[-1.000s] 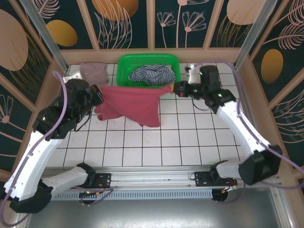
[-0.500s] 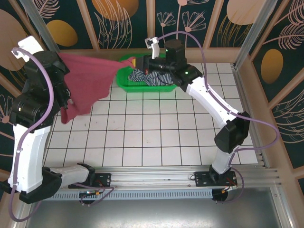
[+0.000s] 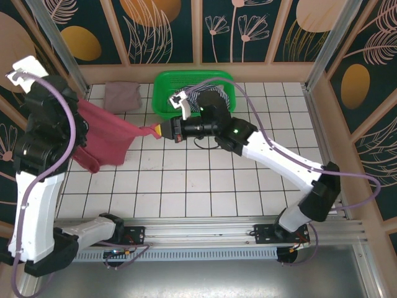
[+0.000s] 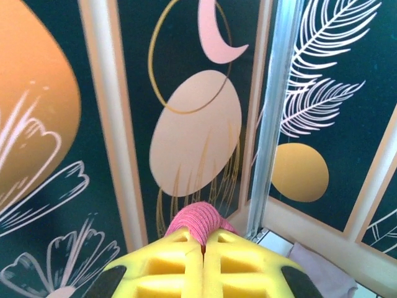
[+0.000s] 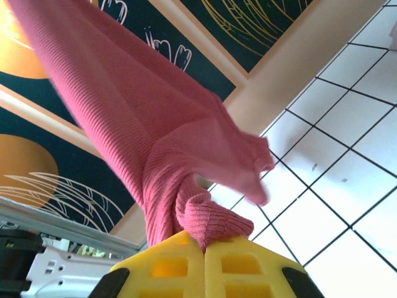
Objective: Fold and stack the tank tops
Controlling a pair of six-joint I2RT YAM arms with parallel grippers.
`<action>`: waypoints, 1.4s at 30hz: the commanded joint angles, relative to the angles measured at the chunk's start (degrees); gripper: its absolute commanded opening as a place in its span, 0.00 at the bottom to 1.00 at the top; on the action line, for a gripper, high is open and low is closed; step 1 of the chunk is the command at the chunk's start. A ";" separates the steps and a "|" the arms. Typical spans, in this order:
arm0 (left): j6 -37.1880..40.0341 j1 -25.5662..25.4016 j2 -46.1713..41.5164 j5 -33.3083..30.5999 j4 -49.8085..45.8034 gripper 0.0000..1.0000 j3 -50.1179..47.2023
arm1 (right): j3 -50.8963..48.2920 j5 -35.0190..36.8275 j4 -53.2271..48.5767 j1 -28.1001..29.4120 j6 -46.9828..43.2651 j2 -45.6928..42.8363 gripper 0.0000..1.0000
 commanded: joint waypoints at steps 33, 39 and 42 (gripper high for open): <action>-22.36 -26.67 78.30 71.77 15.44 0.12 28.29 | -49.89 43.45 -54.82 -7.21 52.16 -59.99 0.08; -19.26 -26.51 75.57 74.48 15.20 0.58 28.95 | -47.93 49.70 -64.16 -8.38 67.85 -53.66 0.23; -16.88 -26.54 71.74 73.19 12.86 0.67 28.82 | -45.41 54.55 -66.62 -9.35 70.31 -52.05 0.34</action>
